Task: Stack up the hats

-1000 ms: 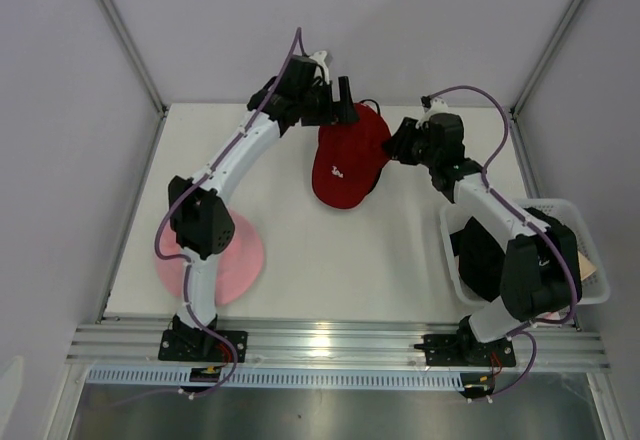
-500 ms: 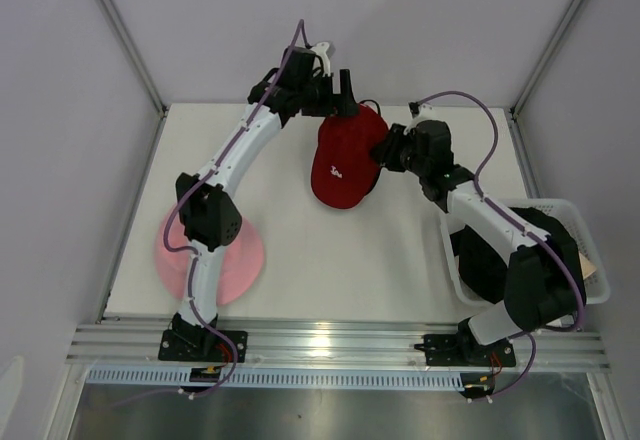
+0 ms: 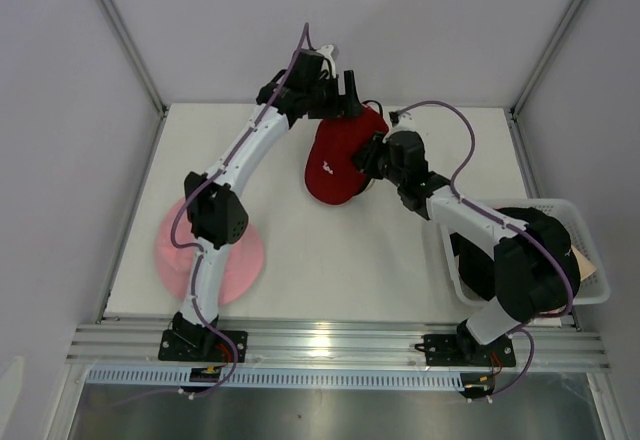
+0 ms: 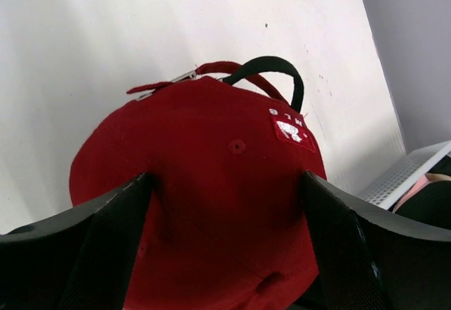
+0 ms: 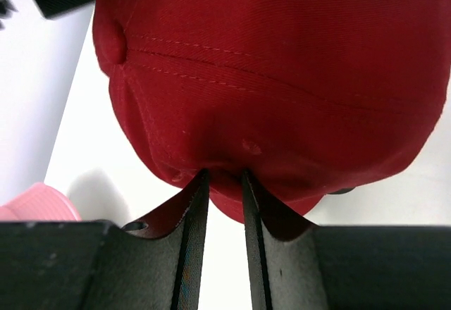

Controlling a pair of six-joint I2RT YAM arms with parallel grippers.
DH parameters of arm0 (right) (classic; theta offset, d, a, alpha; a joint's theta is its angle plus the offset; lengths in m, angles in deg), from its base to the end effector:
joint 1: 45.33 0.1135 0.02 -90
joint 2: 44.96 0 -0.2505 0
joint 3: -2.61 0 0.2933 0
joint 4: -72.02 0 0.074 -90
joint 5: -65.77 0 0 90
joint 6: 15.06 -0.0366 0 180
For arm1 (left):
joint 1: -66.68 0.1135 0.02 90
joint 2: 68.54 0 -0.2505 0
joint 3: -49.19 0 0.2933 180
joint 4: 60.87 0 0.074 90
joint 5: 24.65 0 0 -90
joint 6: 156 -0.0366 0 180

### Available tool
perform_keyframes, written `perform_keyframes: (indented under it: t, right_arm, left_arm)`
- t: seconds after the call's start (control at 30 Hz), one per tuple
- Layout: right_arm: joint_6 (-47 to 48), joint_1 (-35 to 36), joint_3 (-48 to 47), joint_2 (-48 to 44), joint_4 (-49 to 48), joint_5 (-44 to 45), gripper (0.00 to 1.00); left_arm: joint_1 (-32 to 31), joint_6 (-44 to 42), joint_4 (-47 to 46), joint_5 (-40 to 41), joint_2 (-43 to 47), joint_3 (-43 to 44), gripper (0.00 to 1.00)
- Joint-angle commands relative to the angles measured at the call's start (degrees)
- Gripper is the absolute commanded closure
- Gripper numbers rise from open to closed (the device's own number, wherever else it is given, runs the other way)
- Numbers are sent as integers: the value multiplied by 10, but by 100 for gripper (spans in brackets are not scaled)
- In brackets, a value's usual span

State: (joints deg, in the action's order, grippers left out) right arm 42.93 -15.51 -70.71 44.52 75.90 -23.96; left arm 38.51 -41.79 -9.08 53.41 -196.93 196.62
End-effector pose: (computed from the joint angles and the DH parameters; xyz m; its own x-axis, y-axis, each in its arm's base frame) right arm 0.3500 0.2004 0.2445 -0.5137 0.3165 -0.7975 -0.2608 0.8279 0.4966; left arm 0.4770 -0.2640 0.3461 -0.6873 -0.0871 -0.7212 0.3656 0.8164 -0.4470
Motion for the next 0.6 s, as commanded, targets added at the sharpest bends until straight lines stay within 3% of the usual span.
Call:
perform_keyframes:
  t: [0.0,0.37,0.5,0.57]
  right_arm:
    - [-17,13,-26,24,-39,21,71]
    - [-10,30,-117,97,-42,4,72]
    - [32,30,-153,56,0,-49,62]
    - [67,29,-194,41,91,-62,57]
  left_arm:
    - [-3,22,-1,15,-16,27,12]
    - [7,12,-33,-20,-5,31,5]
    - [39,26,-37,-38,33,31,1]
    - [50,34,-44,-40,53,38,0]
